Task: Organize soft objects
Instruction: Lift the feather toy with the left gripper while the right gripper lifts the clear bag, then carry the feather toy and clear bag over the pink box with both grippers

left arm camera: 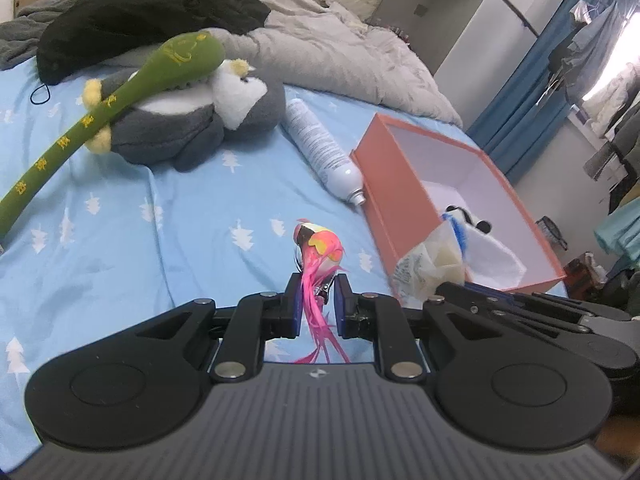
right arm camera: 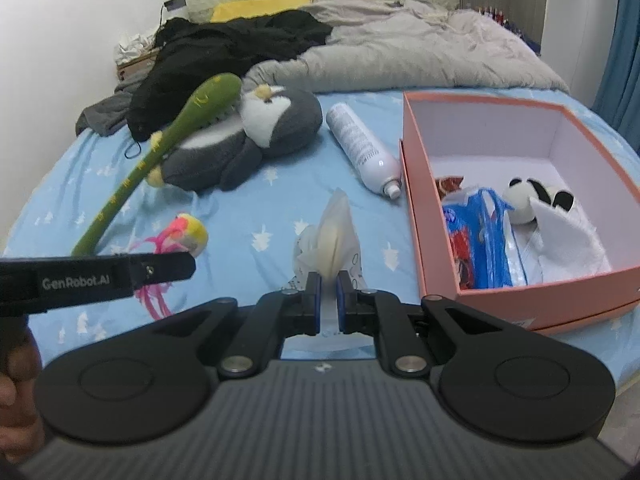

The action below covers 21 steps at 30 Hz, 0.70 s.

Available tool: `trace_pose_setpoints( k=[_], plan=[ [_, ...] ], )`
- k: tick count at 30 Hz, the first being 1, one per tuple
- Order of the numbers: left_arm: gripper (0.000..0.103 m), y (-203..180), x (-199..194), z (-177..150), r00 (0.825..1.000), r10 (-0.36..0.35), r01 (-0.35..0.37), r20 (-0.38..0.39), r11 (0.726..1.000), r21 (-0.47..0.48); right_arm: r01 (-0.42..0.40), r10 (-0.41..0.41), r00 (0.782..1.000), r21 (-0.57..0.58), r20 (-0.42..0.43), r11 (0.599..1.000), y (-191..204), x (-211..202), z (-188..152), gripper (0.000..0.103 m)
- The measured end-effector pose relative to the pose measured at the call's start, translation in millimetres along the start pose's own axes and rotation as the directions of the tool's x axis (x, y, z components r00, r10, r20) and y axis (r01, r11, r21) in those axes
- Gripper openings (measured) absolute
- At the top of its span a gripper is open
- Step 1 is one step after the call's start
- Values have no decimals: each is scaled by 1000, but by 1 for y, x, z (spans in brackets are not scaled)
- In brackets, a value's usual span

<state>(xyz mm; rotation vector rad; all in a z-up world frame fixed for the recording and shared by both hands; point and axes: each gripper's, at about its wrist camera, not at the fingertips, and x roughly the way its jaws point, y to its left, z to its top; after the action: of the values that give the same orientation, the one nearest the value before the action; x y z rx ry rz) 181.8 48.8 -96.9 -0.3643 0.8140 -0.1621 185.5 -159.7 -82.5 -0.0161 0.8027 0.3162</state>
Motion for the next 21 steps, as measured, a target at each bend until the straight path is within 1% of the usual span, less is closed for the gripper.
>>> trace_pose_setpoints(
  k=[6, 9, 14, 16, 19, 21],
  plan=[
    [19, -17, -27, 13, 999, -9, 8, 45, 999, 41, -2, 2, 998, 1, 56, 1000, 7, -25, 12, 12],
    [19, -27, -39, 16, 998, -29, 26, 58, 998, 54, 17, -17, 996, 3, 87, 1000, 6, -36, 16, 12],
    [19, -46, -46, 16, 997, -65, 61, 48, 995, 80, 32, -35, 994, 35, 105, 999, -5, -53, 15, 12],
    [19, -56, -47, 14, 996, -85, 82, 35, 992, 94, 64, -69, 990, 42, 126, 997, -10, -64, 12, 12],
    [19, -74, -45, 8, 993, -118, 115, 17, 986, 117, 85, -94, 985, 68, 147, 994, -21, -78, 8, 12],
    [19, -88, -42, 5, 991, -135, 133, 7, 982, 136, 112, -125, 979, 82, 164, 990, -29, -90, 4, 12]
  ],
)
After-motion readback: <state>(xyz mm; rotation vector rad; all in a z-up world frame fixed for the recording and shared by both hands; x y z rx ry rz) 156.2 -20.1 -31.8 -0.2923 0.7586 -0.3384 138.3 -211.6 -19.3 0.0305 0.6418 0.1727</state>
